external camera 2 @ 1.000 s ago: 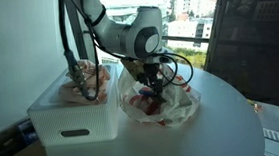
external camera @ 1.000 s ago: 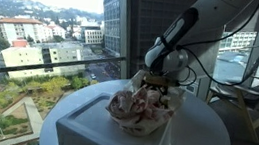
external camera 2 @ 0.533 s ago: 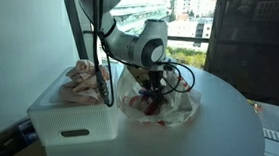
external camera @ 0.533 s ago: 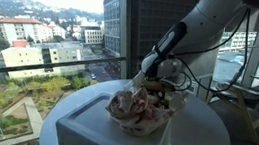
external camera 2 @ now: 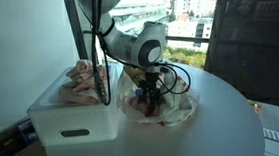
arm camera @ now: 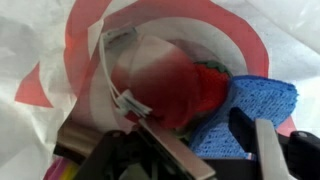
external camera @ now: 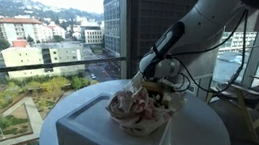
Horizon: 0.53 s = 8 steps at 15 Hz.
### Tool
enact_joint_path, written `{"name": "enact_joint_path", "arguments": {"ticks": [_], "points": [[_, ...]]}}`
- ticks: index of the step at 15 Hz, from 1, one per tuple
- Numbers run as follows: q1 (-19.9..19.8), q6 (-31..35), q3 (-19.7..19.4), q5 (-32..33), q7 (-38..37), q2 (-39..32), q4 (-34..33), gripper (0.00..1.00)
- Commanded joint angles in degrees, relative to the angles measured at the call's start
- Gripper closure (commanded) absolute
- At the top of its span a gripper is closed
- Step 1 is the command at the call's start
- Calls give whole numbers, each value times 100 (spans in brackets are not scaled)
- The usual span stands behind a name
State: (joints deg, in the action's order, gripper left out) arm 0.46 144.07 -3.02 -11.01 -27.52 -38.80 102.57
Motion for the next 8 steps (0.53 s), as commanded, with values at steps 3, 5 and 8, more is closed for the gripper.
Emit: {"name": "enact_joint_path", "arguments": {"ticks": [3, 5, 8], "points": [[18, -109, -54, -102, 81, 144, 192, 73], [37, -363, -112, -28, 55, 143, 89, 87], [57, -885, -188, 86, 61, 218, -15, 93]]}}
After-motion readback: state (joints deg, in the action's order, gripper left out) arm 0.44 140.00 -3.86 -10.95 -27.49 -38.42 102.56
